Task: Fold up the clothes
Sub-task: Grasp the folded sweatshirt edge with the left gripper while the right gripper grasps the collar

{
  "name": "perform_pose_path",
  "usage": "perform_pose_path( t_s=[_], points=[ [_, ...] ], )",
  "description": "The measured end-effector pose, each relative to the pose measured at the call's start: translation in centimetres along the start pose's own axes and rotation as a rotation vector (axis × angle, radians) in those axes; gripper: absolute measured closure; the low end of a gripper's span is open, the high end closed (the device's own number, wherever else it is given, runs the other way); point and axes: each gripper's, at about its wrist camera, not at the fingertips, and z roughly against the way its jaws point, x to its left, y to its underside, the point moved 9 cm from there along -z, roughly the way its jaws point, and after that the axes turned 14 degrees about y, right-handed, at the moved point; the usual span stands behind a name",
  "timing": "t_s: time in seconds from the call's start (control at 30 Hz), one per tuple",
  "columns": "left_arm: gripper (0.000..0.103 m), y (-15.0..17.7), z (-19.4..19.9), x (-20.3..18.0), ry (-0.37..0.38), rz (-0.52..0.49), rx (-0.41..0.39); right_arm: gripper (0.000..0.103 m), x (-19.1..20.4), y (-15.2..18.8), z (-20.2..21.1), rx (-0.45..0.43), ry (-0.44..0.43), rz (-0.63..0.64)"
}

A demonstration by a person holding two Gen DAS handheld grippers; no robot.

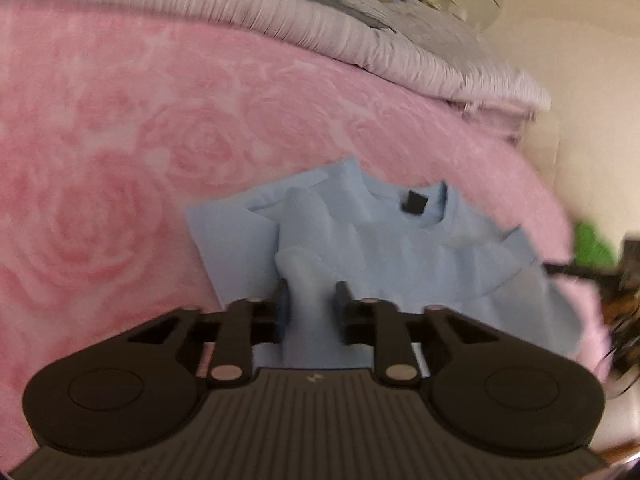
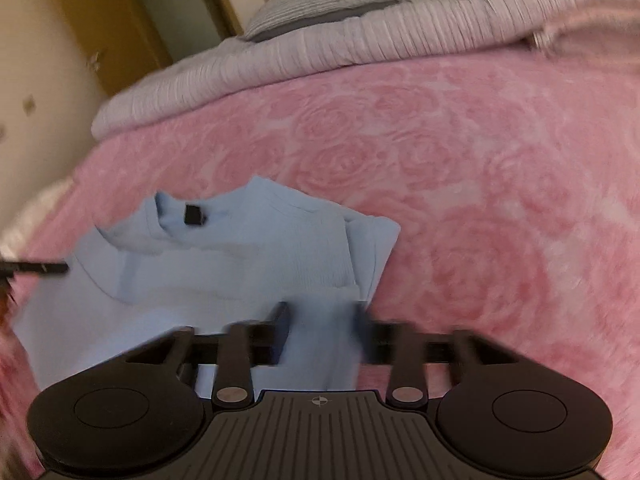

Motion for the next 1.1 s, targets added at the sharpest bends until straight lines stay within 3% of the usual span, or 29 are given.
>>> perform_pose_path(
  t_s=[0.13, 0.33, 0.43, 0.67, 0.93, 1.03, 1.1],
  points=[
    [0.102, -0.6, 1.9, -0.8, 0.043, -0.010, -0.096, 0.101, 0.5, -0.6, 1.7, -0.084, 0.027, 0.051],
    [0.102, -3.1, 4.1, -2.0, 0.000, -0.093, -0.254, 0.101, 1.4, -4.3, 3.8, -0.268, 0.059, 0.077],
    [0.102, -5.1, 4.3, -1.6, -0.016, -0.097, -0.327, 0.101, 1.1, -6.7, 3.1, -0.312, 0.095, 0.068],
    [0.102, -5.7, 0.5, 1.6, -0.066, -0.066, -0.249, 0.101, -0.2, -8.3, -2.1, -0.250, 0.151, 0.049],
    [0.101, -6.0, 0.1, 2.5, -0.100, -0.057, -0.283, 0.101, -1.0, -8.4, -3.6, -0.243, 0.182, 0.023],
    [0.098, -5.4, -2.6, 3.9, -0.150, -0.036, -0.181, 0.101, -1.4, -7.4, -6.2, -0.137, 0.202, -0.006],
    [0.089, -4.6, -3.6, 5.1, -0.207, -0.006, -0.129, 0.100, -1.6, -6.1, -8.2, -0.031, 0.215, -0.029]
  ],
)
